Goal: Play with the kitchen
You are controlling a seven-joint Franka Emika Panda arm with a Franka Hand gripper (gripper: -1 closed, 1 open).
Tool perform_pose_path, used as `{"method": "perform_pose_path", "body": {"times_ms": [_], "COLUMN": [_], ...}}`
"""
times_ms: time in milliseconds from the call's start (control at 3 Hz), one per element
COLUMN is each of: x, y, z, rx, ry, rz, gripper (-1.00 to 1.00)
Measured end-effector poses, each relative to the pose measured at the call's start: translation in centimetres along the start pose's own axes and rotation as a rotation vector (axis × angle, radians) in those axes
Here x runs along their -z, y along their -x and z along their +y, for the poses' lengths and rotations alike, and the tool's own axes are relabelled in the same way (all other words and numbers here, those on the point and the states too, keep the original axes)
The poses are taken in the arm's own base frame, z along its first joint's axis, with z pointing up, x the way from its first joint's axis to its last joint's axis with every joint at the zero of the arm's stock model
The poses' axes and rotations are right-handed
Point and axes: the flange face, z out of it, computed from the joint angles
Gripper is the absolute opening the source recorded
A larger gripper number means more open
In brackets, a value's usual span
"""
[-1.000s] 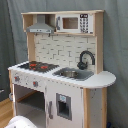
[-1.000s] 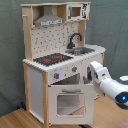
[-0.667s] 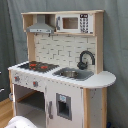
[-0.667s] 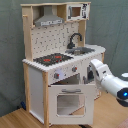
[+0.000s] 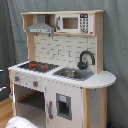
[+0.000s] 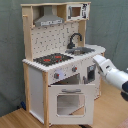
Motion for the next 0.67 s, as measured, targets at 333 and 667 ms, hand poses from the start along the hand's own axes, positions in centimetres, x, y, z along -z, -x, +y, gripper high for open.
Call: {"method": "perform_pose_path", "body": {"times_ms": [333,667], "x": [-0.1,-0.3], "y": [1.2,2.4], "z": [2.2,4.5], "rx": [0.077,0.153], "ry": [-0.014,-0.035], "rz": [-0.019,-0.038], "gripper": [1.0,1.0]}}
